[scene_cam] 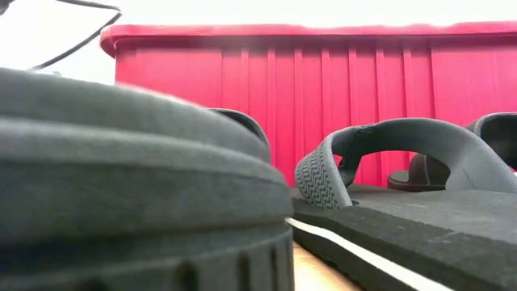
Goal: Pick and place slides into bin
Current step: Put the black slide into the red bin
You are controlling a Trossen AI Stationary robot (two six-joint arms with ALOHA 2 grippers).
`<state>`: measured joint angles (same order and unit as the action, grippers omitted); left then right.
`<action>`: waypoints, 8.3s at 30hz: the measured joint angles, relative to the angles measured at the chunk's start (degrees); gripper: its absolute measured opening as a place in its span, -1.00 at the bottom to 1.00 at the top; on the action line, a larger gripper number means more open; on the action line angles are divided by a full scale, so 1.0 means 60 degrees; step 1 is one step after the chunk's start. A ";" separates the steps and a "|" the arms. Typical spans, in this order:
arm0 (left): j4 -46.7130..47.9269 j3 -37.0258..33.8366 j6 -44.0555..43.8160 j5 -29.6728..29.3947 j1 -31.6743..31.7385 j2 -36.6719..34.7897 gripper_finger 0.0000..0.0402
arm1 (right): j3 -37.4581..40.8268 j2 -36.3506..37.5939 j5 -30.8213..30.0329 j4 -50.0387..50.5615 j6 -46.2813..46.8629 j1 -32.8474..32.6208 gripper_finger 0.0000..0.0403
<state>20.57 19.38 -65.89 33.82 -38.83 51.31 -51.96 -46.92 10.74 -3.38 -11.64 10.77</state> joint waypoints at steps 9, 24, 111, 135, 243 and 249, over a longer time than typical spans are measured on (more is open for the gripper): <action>-0.0207 0.0004 -0.0735 -0.0566 -0.0460 0.0000 -0.35 | 0.0000 0.0000 -0.0011 -0.0010 -0.0001 0.0001 -1.00; -0.0238 0.0018 -0.0873 -0.0590 -0.0886 0.0000 -0.78 | 0.0000 0.0000 -0.0025 -0.0036 -0.0001 -0.0001 -1.00; 0.3771 0.9565 0.7420 -0.8230 0.2587 -0.0053 -0.99 | 0.0000 0.0002 -0.0025 -0.0030 -0.0251 0.0006 -1.00; 0.6283 1.2094 1.3160 -0.5796 0.8201 0.3619 -0.99 | 0.0000 0.0000 -0.0025 -0.0025 -0.0251 0.0006 -1.00; 0.8980 1.5074 1.3010 -0.5664 1.0531 1.1213 -0.75 | 0.0000 0.0000 -0.0025 0.0568 -0.0539 0.0003 -1.00; 0.8961 1.5074 1.2890 -0.5707 1.0534 1.1216 -0.63 | 0.0000 0.0000 -0.0026 0.0568 -0.0539 0.0006 -1.00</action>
<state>74.33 109.82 11.45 -0.42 24.38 118.61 -51.96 -46.92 10.59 0.03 -14.87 10.81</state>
